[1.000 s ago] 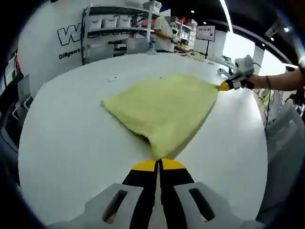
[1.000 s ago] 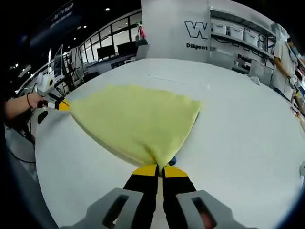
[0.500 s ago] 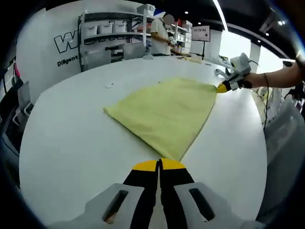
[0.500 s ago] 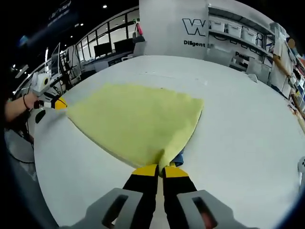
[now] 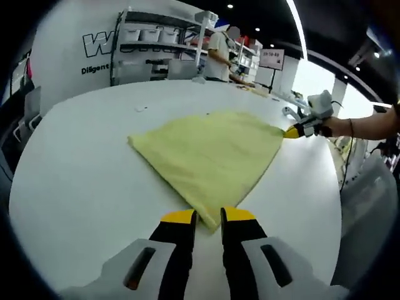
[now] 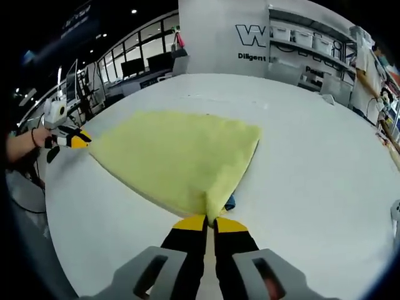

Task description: Fold the garment on the visible template until the final outline fits inside the template.

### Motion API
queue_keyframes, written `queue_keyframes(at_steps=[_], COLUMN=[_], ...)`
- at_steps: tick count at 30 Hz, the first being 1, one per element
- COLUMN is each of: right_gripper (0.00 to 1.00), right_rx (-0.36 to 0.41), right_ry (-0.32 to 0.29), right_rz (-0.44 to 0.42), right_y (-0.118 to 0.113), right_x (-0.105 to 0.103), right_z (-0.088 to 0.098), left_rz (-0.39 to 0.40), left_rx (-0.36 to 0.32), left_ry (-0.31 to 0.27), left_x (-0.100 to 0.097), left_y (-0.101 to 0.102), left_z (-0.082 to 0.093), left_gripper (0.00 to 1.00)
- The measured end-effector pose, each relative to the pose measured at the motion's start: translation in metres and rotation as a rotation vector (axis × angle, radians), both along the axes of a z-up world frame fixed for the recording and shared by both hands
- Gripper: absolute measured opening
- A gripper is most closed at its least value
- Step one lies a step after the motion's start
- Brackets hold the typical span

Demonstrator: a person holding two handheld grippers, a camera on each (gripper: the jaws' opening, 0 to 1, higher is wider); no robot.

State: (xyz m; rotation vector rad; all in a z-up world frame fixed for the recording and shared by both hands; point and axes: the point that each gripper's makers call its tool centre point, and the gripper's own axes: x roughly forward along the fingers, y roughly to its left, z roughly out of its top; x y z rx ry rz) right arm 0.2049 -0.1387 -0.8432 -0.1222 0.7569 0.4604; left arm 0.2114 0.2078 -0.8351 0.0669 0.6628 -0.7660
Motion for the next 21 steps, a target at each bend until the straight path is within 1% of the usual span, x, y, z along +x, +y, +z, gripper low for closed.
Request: queue_keyframes(at_steps=[2, 4, 5, 6, 7, 8, 12, 14, 15, 16, 18, 19, 20, 21], right_gripper=[0.00, 0.00, 0.00, 0.00, 0.00, 0.00, 0.00, 0.00, 0.00, 0.00, 0.00, 0.00, 0.00, 0.00], right_rx=[-0.002, -0.003, -0.002, 0.000, 0.001, 0.001, -0.008, -0.043, -0.061, -0.106, -0.125, -0.134, -0.134, -0.118], right_ry=[-0.001, 0.002, 0.002, 0.000, -0.002, -0.001, -0.004, -0.009, -0.007, -0.043, -0.016, -0.008, 0.008, 0.024], right_rz=[0.003, 0.001, 0.002, 0.004, 0.005, 0.006, 0.011, 0.034, 0.047, 0.056, 0.069, 0.060, 0.050, 0.045], right_y=[0.000, -0.001, -0.001, -0.001, -0.001, -0.001, -0.002, -0.003, -0.003, -0.005, -0.002, -0.003, -0.002, -0.001], right_x=[0.000, 0.000, 0.000, -0.001, -0.001, -0.001, -0.002, -0.003, -0.004, -0.001, -0.007, -0.008, -0.009, -0.011], right_z=[0.000, 0.000, 0.000, 0.000, 0.000, 0.000, 0.000, 0.000, 0.000, 0.003, 0.002, 0.001, -0.002, -0.003], left_rz=[-0.002, 0.006, 0.007, 0.009, 0.011, 0.014, 0.011, 0.019, 0.037, 0.044, 0.068, 0.071, 0.071, 0.069], left_rx=[0.008, -0.006, -0.009, -0.016, -0.022, -0.029, -0.025, -0.032, -0.019, -0.014, -0.038, -0.033, -0.011, 0.010], left_ry=[0.008, 0.021, 0.022, 0.027, 0.031, 0.035, 0.034, 0.028, 0.012, 0.000, 0.005, 0.004, -0.004, -0.017], left_x=[-0.001, 0.000, 0.000, -0.002, -0.004, -0.006, -0.008, -0.008, -0.005, -0.005, -0.006, -0.006, -0.008, -0.008], left_y=[-0.003, -0.005, -0.006, -0.009, -0.012, -0.015, -0.015, -0.012, -0.008, -0.005, -0.001, 0.003, 0.007, 0.011], left_z=[-0.004, -0.005, -0.005, -0.005, -0.005, -0.005, -0.004, -0.002, -0.001, 0.002, 0.006, 0.007, 0.007, 0.007], left_gripper=[0.17, 0.15, 0.12, 0.06, 0.04, 0.03, 0.02, 0.02, 0.01, 0.01, 0.01, 0.01, 0.01, 0.00])
